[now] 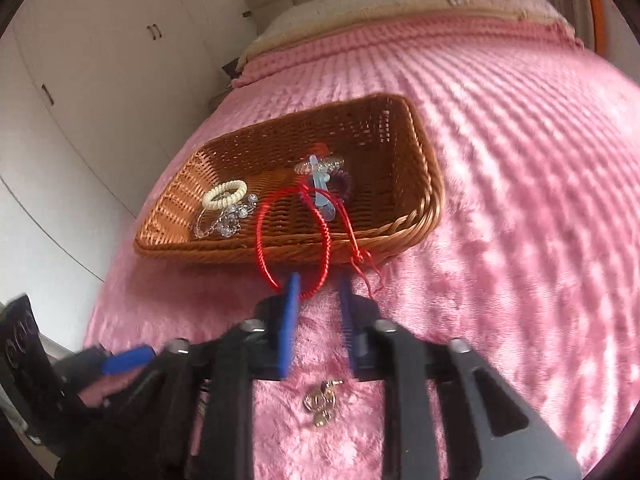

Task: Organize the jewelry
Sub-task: 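Withdraw both tools and move the left tool toward a grey hair clip, then grasp the grey hair clip with the left tool while the right tool grasps the red string bracelet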

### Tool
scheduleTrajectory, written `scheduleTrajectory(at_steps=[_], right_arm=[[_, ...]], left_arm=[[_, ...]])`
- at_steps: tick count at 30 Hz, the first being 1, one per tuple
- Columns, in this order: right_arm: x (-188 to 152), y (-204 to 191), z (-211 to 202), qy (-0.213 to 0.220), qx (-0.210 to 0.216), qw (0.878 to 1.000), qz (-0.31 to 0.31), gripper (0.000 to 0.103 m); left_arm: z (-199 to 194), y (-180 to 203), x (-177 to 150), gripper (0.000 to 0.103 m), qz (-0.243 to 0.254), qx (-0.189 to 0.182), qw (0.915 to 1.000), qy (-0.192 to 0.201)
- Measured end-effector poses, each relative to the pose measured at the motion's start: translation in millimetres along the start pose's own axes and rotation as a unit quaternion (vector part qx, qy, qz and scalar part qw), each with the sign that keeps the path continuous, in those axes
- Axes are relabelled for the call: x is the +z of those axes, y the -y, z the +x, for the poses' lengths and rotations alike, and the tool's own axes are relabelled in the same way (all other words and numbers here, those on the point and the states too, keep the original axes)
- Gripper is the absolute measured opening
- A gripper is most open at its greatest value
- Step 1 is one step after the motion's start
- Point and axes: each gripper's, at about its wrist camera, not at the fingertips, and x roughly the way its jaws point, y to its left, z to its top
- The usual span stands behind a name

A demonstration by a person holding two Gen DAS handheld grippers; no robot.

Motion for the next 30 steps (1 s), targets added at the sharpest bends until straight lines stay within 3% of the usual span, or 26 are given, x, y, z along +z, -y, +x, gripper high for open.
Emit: scheduleTrajectory(at_steps=[3, 6, 11, 13, 17, 19, 26, 30], right_arm=[[-7.8, 2.5, -3.0, 0.0, 0.001, 1.0, -0.002, 0.004], [-16.7, 3.2, -14.3, 0.003, 0.002, 1.0, -0.008, 0.003], [-40.0, 12.3, -36.9, -0.015, -0.003, 1.0, -0.004, 0.003], [-51.9, 18.0, -43.9, -0.023, -0.013, 1.0, 0.0, 0.003], [-72.2, 28.6, -50.5, -0.041, -0.012, 0.999, 0.012, 0.003], [-82.3, 29.2, -53.3, -0.046, -0.009, 0.999, 0.013, 0.004], [-107.1, 25.8, -61.3, -0.049, -0.031, 0.998, 0.009, 0.004], [-113.2, 36.6, -64.3, -0.055, -0.026, 0.997, 0.039, 0.004]], left_arm=[[5.2, -2.0, -6.0, 0.041, 0.004, -0.01, 0.9998, -0.017], [7.2, -0.8, -11.3, 0.041, 0.021, -0.043, 0.9983, -0.033], [21.9, 12.0, -14.1, 0.041, 0.061, -0.056, 0.994, -0.072], [26.6, 15.9, -16.5, 0.04, 0.068, -0.045, 0.9934, -0.081], [24.3, 17.1, -20.3, 0.007, 0.057, -0.024, 0.9945, -0.084], [20.8, 16.9, -23.3, 0.0, 0.05, -0.01, 0.9957, -0.077], [1.4, -0.7, -28.2, 0.0, -0.016, 0.043, 0.9976, -0.052], [-14.9, -15.5, -31.7, 0.0, -0.05, 0.05, 0.997, -0.032]])
